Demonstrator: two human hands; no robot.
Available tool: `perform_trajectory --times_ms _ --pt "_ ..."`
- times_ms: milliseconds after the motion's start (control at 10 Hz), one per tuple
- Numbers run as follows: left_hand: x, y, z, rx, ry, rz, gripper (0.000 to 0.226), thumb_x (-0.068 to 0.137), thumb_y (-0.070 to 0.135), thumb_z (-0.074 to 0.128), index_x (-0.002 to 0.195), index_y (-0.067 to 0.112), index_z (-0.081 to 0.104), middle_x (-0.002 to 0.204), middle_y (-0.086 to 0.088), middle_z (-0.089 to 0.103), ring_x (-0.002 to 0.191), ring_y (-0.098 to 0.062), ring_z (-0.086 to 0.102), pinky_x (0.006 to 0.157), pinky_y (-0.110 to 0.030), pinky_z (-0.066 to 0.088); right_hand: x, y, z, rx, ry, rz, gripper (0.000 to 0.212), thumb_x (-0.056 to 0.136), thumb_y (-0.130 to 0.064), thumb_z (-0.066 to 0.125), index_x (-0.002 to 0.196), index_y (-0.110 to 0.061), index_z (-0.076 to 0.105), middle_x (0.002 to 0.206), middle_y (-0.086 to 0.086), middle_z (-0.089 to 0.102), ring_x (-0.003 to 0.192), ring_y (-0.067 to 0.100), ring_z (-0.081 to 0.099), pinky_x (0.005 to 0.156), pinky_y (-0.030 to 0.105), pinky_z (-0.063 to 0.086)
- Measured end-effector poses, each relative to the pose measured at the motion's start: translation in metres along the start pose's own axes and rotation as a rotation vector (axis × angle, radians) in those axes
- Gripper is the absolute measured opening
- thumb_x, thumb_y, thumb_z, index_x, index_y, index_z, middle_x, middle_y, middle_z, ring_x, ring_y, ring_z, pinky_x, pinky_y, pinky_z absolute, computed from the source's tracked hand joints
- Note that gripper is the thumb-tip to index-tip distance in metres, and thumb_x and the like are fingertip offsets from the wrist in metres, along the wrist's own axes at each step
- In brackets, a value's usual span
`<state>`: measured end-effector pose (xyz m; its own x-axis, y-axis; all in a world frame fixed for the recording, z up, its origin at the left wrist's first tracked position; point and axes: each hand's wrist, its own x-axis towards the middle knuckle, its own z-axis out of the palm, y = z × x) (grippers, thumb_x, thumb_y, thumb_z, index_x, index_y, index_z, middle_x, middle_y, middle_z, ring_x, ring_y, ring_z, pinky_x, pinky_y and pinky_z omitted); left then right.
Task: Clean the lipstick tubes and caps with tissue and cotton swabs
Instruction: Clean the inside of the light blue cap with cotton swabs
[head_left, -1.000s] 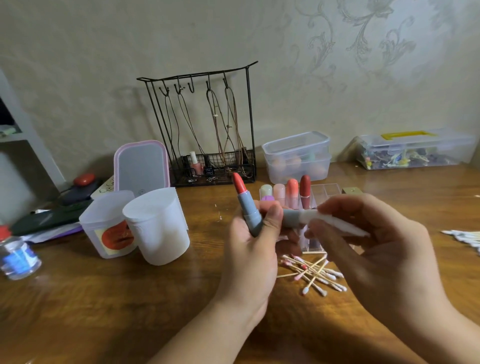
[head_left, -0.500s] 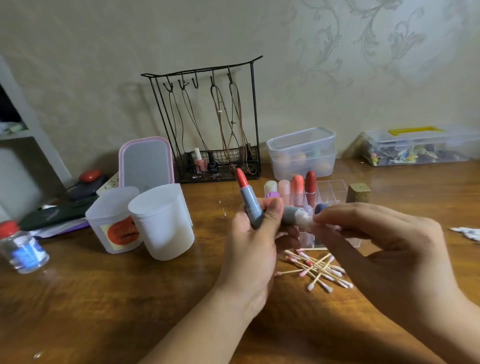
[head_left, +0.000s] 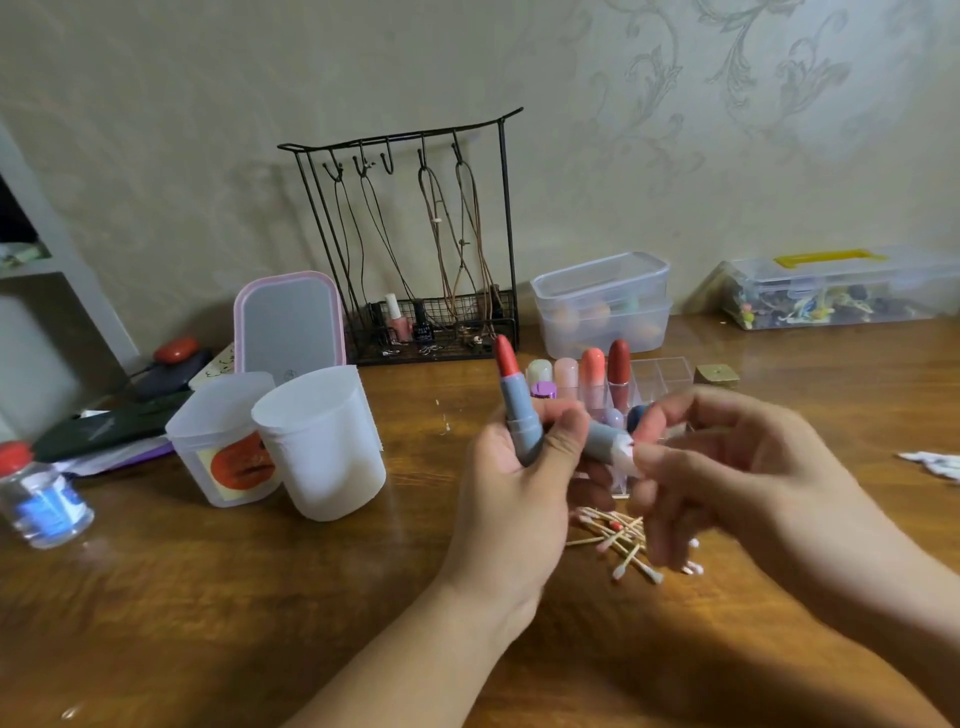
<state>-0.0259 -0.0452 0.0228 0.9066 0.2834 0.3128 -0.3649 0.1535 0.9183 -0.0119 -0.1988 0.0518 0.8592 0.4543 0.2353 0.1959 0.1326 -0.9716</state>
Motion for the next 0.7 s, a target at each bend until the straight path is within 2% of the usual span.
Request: perform_trajectory --times_ms 100,200,300,400,500,600,700 --pt "0.001 0.002 -0.001 -0.003 0.015 0.01 0.025 0.081 0.03 0.062 0.093 0.009 0.06 0.08 -0.003 0.073 0.069 -0.012 0.068 0.056 -0.021 0.052 -0.002 0.009 -0.014 -0.927 0.085 -0.541 0.013 0.083 -0.029 0.073 0.09 -0.022 0.065 0.07 -0.008 0.061 0.053 0.01 0.058 0.046 0.028 0.05" --pt "-0.002 0.003 -0.001 0.046 0.011 0.017 0.027 0.081 0.031 0.061 0.096 0.009 0.06 0.084 -0.003 0.075 0.076 -0.016 0.072 0.065 -0.027 0.056 0.001 0.013 -0.01 -1.194 0.117 -0.636 0.014 0.089 -0.025 0.06 0.089 -0.014 0.069 0.074 -0.004 0.059 0.049 0.018 0.053 0.041 0.029 0.046" --pt "-0.005 0.002 0.001 0.081 -0.008 0.029 0.026 0.079 0.033 0.062 0.095 0.011 0.061 0.083 -0.003 0.074 0.076 -0.017 0.071 0.066 -0.03 0.057 -0.001 0.015 -0.003 -1.218 0.087 -0.653 0.025 0.094 -0.025 0.052 0.08 -0.014 0.07 0.067 0.0 0.061 0.048 0.022 0.053 0.041 0.03 0.045" --pt "-0.005 -0.004 0.001 0.154 0.011 0.075 0.022 0.078 0.036 0.065 0.089 0.017 0.064 0.078 -0.001 0.072 0.071 -0.015 0.069 0.063 -0.031 0.055 -0.004 0.007 0.008 -0.436 0.109 -0.073 0.04 0.095 -0.015 0.055 0.056 -0.015 0.062 0.045 0.001 0.046 0.033 0.012 0.037 0.037 0.022 0.026" --pt "-0.007 -0.004 0.002 0.156 -0.038 0.082 0.028 0.081 0.038 0.066 0.095 0.014 0.063 0.075 -0.008 0.071 0.067 -0.018 0.069 0.06 -0.03 0.053 -0.003 0.009 0.016 0.586 0.058 0.527 0.03 0.087 -0.009 0.05 0.058 -0.009 0.054 0.049 -0.002 0.021 0.025 0.009 0.016 0.036 0.012 0.01" --pt "-0.004 0.0 0.002 0.016 -0.068 0.005 0.026 0.081 0.026 0.06 0.095 0.004 0.059 0.072 -0.007 0.073 0.064 -0.016 0.07 0.056 -0.02 0.052 0.001 -0.004 0.017 0.472 0.009 0.563 0.028 0.086 -0.018 0.055 0.059 -0.011 0.052 0.047 -0.002 0.021 0.029 0.011 0.014 0.035 0.012 0.012" --pt "-0.001 0.0 0.0 -0.002 -0.027 -0.024 0.029 0.077 0.032 0.062 0.093 0.008 0.061 0.086 -0.007 0.075 0.076 -0.019 0.072 0.059 -0.025 0.054 -0.003 0.004 -0.001 -0.716 0.037 -0.124 0.035 0.091 -0.046 0.061 0.069 -0.018 0.059 0.047 -0.005 0.043 0.039 0.008 0.036 0.039 0.023 0.032"
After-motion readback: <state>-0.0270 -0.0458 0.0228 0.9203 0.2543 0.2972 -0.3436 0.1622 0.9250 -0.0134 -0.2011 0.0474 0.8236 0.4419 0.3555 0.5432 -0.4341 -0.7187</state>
